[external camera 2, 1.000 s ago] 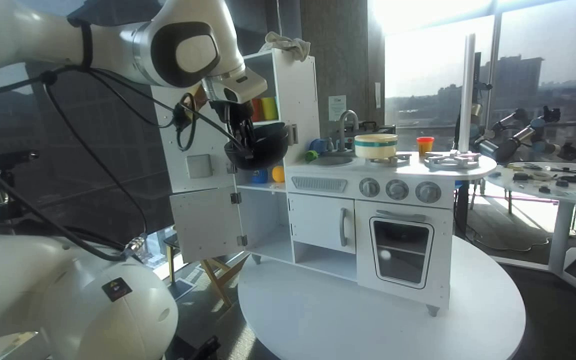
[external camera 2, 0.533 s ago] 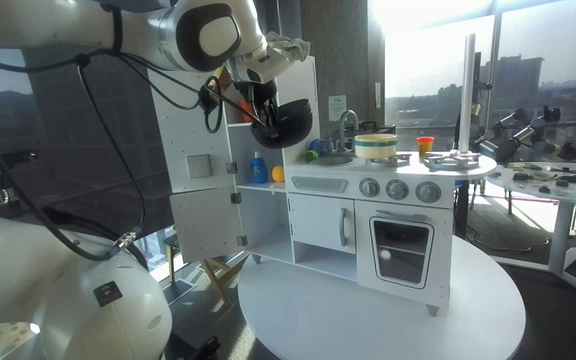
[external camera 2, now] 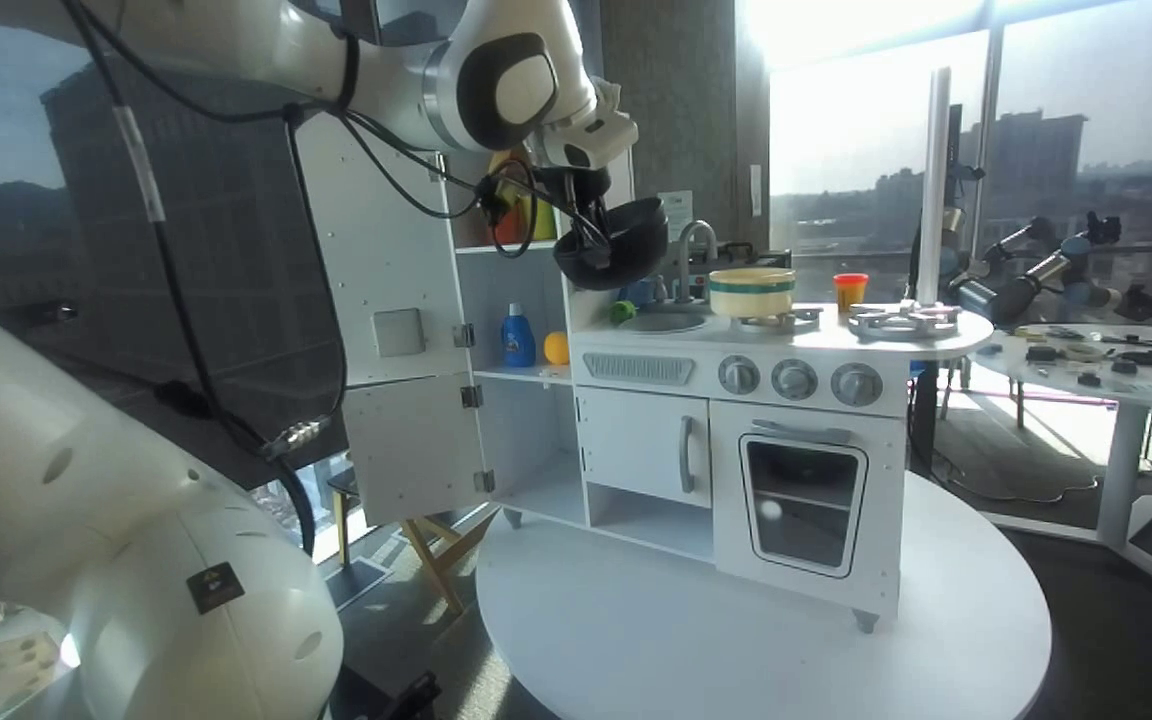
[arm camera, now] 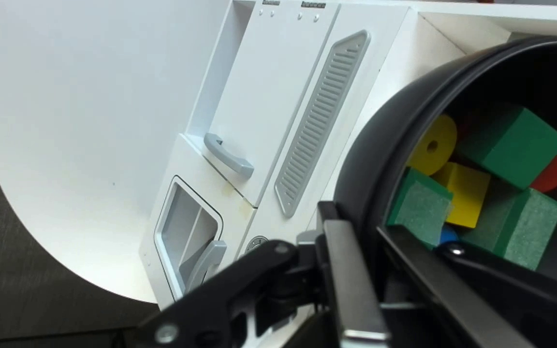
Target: Put the black bowl into the sink
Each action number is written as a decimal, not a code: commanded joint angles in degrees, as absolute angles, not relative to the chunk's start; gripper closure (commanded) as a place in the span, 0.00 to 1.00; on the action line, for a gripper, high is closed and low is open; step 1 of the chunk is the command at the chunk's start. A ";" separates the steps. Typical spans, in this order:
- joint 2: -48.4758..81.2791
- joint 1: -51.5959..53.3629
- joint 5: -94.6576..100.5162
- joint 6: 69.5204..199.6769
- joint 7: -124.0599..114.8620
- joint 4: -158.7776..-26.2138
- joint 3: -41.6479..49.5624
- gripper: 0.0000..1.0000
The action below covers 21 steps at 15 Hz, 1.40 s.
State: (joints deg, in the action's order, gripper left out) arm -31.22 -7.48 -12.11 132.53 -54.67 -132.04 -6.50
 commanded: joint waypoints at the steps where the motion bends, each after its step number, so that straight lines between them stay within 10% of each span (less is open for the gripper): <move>1: -23.16 -7.82 -9.55 133.24 -55.47 -123.67 -6.58 0.93; 21: 1.81 -0.63 3.03 122.28 -62.15 -101.68 -4.82 0.92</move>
State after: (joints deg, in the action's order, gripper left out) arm -0.25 -2.52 1.47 124.97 -60.26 -105.72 -6.05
